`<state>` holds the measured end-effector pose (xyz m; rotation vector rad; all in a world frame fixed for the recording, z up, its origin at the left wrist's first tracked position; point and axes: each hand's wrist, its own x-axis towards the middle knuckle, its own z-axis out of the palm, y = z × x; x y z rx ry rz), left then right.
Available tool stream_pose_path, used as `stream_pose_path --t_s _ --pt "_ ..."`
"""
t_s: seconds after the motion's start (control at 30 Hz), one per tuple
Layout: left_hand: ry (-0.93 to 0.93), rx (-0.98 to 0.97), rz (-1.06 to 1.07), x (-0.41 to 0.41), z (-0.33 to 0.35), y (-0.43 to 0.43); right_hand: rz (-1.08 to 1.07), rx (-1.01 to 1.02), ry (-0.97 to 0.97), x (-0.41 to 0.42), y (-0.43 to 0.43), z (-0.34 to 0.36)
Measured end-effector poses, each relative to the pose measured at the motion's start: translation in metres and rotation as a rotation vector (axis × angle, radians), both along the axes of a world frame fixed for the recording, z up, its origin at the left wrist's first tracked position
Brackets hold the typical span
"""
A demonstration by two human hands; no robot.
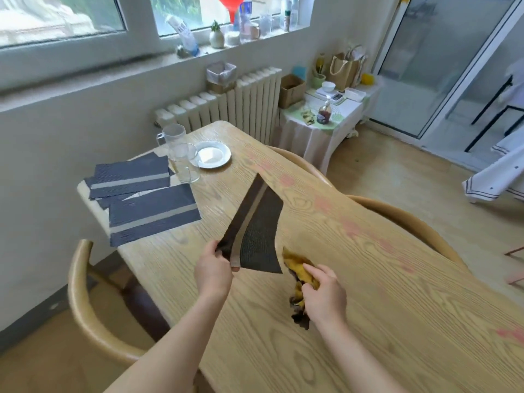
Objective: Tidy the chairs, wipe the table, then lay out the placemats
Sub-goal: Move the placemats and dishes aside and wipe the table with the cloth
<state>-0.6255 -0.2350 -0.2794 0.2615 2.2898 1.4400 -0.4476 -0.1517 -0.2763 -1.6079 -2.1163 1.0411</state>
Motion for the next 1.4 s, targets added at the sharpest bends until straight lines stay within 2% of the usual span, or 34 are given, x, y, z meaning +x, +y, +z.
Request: stream_pose_path --t_s 0.27,0.4,0.47,0.53,0.6,0.7,0.77,0.8,0.87,0.97,1.1,1.2,1.3,1.4 --pt "-0.264 0.203 0.390 -0.081 -0.017 -0.048 0.098 -0.008 0.024 -0.075 -0.028 0.005" --pt "-0.479 0.275 0.298 -0.108 -0.034 -0.052 0.099 0.000 0.002 -0.091 -0.037 0.001" --pt "-0.569 0.216 0.185 -0.114 -0.042 -0.051 0.086 0.005 -0.019 -0.090 -0.039 0.001" --pt "-0.419 -0.032 0.040 -0.111 -0.042 -0.057 0.075 0.017 -0.046 -0.087 -0.040 -0.001" --pt "-0.072 -0.305 -0.093 -0.098 -0.042 -0.067 0.063 0.023 -0.068 -0.082 -0.040 -0.002" --pt "0.331 -0.363 -0.327 -0.067 -0.029 -0.076 0.059 0.042 -0.110 -0.076 -0.038 -0.001" --pt "0.454 -0.435 -0.588 -0.045 -0.028 -0.081 0.082 0.056 -0.149 -0.064 -0.042 -0.006" --pt "0.467 -0.468 -0.716 -0.028 -0.030 -0.085 0.088 0.056 -0.180 -0.051 -0.048 -0.011" --pt "0.477 -0.467 -0.844 0.001 -0.037 -0.094 0.113 0.060 -0.239 -0.027 -0.061 -0.023" --pt "0.470 -0.434 -0.874 0.030 -0.044 -0.107 0.214 0.108 -0.317 -0.003 -0.084 -0.040" --pt "0.464 -0.422 -0.887 0.053 -0.047 -0.119 0.467 0.179 -0.432 0.021 -0.127 -0.053" --pt "0.456 -0.417 -0.872 0.072 -0.045 -0.123 0.568 0.197 -0.440 0.049 -0.133 -0.056" --pt "0.443 -0.425 -0.866 0.092 -0.042 -0.125 0.531 0.198 -0.480 0.088 -0.116 -0.056" --pt "0.421 -0.426 -0.864 0.114 -0.037 -0.125 0.349 0.180 -0.543 0.135 -0.094 -0.055"
